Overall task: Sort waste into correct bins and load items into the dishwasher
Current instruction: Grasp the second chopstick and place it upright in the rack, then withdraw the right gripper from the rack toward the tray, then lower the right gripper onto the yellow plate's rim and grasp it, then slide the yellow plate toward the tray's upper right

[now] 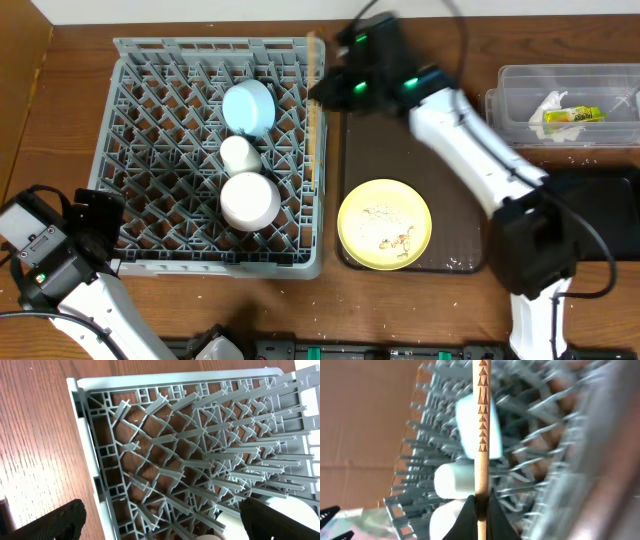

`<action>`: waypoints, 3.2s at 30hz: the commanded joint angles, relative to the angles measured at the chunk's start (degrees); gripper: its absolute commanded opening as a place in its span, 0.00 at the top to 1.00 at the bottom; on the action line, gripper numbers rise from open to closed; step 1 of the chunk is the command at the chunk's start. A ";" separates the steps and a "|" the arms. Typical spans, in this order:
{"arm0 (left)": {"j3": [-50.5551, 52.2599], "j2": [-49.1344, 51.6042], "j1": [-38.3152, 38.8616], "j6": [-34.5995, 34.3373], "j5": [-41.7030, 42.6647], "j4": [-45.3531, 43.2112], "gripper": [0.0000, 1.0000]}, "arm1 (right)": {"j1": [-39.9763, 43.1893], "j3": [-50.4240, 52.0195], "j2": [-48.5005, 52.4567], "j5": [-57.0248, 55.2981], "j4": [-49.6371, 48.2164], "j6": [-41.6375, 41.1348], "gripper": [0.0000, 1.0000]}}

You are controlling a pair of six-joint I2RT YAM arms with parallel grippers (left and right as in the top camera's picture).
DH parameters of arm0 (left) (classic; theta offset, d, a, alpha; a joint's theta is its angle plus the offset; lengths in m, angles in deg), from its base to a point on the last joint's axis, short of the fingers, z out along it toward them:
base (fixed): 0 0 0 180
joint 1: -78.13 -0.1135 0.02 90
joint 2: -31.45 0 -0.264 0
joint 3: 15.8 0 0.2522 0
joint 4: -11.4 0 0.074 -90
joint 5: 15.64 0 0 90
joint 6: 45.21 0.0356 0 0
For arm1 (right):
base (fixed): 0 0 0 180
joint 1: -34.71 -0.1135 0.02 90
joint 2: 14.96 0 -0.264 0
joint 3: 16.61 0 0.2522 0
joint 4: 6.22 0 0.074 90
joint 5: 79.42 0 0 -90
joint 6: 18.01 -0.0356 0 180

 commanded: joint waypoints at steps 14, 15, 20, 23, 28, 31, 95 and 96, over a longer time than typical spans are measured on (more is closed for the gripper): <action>-1.36 -0.04 -0.35 -0.07 -0.17 0.13 0.00 | -2.71 -0.48 1.46 -11.13 1.77 -0.96 0.55; -1.33 -0.04 -0.35 -0.07 -0.17 0.13 0.00 | -2.34 -0.74 1.29 -11.10 2.45 -0.74 0.55; -1.33 -0.04 -0.35 -0.07 -0.17 0.13 0.00 | 0.72 -1.07 -1.25 -11.15 6.51 1.99 0.55; -1.33 -0.04 -0.35 -0.07 -0.17 0.13 0.00 | 3.10 -1.07 -3.19 -12.41 10.12 5.64 0.52; -1.36 -0.04 -0.35 -0.07 -0.17 0.13 0.00 | 7.10 -1.07 -4.42 -15.85 20.33 11.50 0.44; -1.36 -0.04 -0.35 -0.07 -0.17 0.13 0.00 | 9.09 -0.79 -3.93 -15.82 27.76 15.54 0.43; -1.36 -0.04 -0.35 -0.07 -0.17 0.13 0.00 | 11.78 21.77 -1.79 -44.28 23.76 19.23 0.52; -1.36 -0.04 -0.35 -0.07 -0.17 0.13 0.00 | 12.31 21.46 -1.79 -45.07 23.71 19.21 0.51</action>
